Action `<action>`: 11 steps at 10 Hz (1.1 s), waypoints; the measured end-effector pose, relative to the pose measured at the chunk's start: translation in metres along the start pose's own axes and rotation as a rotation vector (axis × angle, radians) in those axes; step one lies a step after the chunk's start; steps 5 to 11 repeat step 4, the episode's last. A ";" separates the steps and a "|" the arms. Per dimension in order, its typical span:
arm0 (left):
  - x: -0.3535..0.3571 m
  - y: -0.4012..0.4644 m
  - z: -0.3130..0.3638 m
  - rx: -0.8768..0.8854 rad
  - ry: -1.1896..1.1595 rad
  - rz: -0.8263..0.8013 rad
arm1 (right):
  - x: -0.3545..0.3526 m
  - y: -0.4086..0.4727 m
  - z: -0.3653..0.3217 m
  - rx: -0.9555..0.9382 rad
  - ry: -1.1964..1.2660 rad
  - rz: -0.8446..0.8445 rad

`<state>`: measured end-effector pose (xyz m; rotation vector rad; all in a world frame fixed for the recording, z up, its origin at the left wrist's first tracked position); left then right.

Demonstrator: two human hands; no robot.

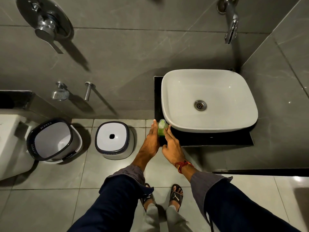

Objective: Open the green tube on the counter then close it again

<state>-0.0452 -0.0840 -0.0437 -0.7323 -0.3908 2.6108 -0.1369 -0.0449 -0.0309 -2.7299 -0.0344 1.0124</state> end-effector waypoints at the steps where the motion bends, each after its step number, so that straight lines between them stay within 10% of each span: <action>1: 0.000 0.000 0.000 -0.003 -0.003 -0.009 | 0.000 -0.002 0.001 -0.038 -0.044 -0.021; 4: -0.028 -0.005 0.026 0.166 0.314 -0.046 | -0.062 -0.018 -0.037 -0.248 -0.234 0.231; 11: -0.028 -0.005 0.026 0.166 0.314 -0.046 | -0.062 -0.018 -0.037 -0.248 -0.234 0.231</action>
Point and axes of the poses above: each hand's wrist, its own y-axis towards the middle knuckle, its own x-axis out of the palm, z = x × y, the point moved 9 cm from there along y, towards the middle knuckle, and after that the axes turned 3 degrees about -x, right-handed, at the moved point
